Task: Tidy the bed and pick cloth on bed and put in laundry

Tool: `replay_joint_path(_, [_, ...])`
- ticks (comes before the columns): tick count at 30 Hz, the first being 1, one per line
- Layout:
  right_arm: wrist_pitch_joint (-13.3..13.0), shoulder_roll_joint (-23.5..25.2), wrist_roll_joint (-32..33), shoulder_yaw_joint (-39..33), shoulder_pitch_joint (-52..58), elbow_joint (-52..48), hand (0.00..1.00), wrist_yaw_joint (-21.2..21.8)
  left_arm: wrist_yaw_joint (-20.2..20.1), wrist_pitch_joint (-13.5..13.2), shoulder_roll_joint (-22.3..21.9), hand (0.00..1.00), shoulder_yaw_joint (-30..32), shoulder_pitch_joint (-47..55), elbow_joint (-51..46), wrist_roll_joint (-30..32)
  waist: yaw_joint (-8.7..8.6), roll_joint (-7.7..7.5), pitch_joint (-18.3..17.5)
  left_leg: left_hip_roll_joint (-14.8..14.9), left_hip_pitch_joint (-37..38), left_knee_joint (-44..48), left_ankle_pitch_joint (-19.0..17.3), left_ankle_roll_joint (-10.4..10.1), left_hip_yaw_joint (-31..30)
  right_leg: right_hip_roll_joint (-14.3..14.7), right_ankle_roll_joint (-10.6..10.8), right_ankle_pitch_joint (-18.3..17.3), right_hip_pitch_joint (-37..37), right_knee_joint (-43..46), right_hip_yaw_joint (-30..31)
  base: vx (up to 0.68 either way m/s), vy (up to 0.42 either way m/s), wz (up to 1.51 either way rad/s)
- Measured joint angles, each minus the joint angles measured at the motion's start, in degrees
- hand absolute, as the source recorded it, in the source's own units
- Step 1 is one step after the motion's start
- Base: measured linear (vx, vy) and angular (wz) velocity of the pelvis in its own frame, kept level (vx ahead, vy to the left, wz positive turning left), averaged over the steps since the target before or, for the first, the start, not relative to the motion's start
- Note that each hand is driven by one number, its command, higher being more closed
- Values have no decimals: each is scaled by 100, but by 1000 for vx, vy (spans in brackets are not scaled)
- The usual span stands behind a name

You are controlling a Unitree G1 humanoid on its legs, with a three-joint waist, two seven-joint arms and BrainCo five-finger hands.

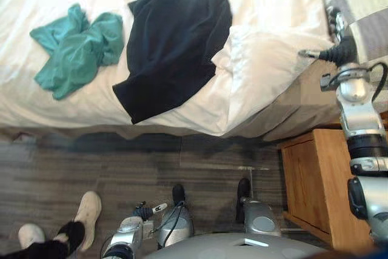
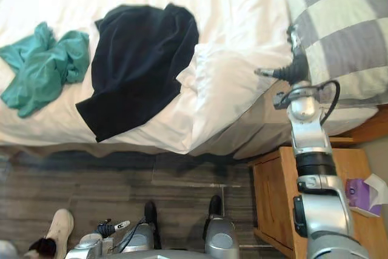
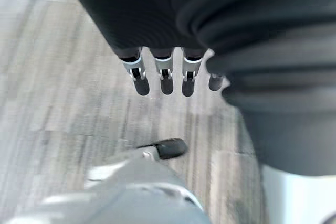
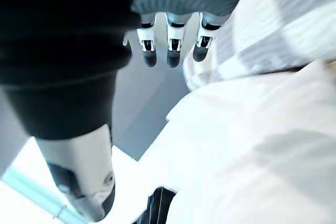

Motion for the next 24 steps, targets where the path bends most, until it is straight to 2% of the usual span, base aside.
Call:
replay_joint_path(3, [157,-189,-58,272,-537,-4,0,5,2,-9,-9,0,2,-5,-184,-87,45,69,215,8,-201,1,90,22,-3,-6,-23,23,-116,-37,-137,-4,-8,30])
replay_joint_path(5, [264,-299,-58,415,-1015,-5,0,53,5,10,-12,0,1,-29,-350,-118,107,168,502,4,-367,86,116,27,-46,-31,-31,47,-183,-40,-231,-11,-6,24])
replay_joint_path(8, [475,-561,-58,645,-1362,3,0,155,5,28,-20,0,-11,-110,-372,-127,190,288,635,-25,-727,133,209,49,-159,-70,-41,85,-443,-24,-338,-44,8,25])
replay_joint_path(12, [877,-684,-51,920,-1825,384,0,232,-2,164,-44,0,-185,-237,-477,-560,282,520,789,-81,-1107,134,368,75,-200,-147,-44,108,-771,63,-453,-45,17,24])
replay_joint_path(13, [1009,-791,-31,1029,-1899,523,0,279,-4,237,-62,0,-293,-257,-597,-663,288,638,847,-113,-1203,128,424,114,-226,-185,-36,113,-815,71,-538,-45,27,28])
replay_joint_path(14, [1072,-849,-10,1040,-1902,581,100,306,-5,276,-75,0,-338,-283,-610,-738,293,698,870,-119,-1242,114,436,129,-259,-192,-35,114,-840,79,-568,-50,34,30])
replay_joint_path(15, [1190,-865,15,1043,-1941,744,100,347,-5,331,-67,0,-403,-295,-610,-794,319,748,876,-127,-1356,61,496,134,-294,-201,-34,119,-984,115,-578,-45,30,17])
replay_joint_path(17, [1257,-902,63,1041,-1989,951,100,383,-12,448,-68,0,-429,-301,-605,-798,345,788,894,-129,-1527,38,535,153,-306,-208,-43,140,-1175,156,-586,-29,23,9])
replay_joint_path(21, [1182,-1173,310,1067,-2239,1372,100,381,-166,432,-58,0,-641,-302,-574,-797,341,914,918,-189,-1570,39,564,182,-304,-277,-28,160,-1251,213,-572,-2,5,1])
replay_joint_path(24, [977,-1258,521,1115,-2208,1627,100,380,-260,366,-54,0,-642,-321,-572,-794,324,938,919,-209,-1557,39,565,183,-297,-305,-27,160,-1269,256,-556,-3,6,-1])
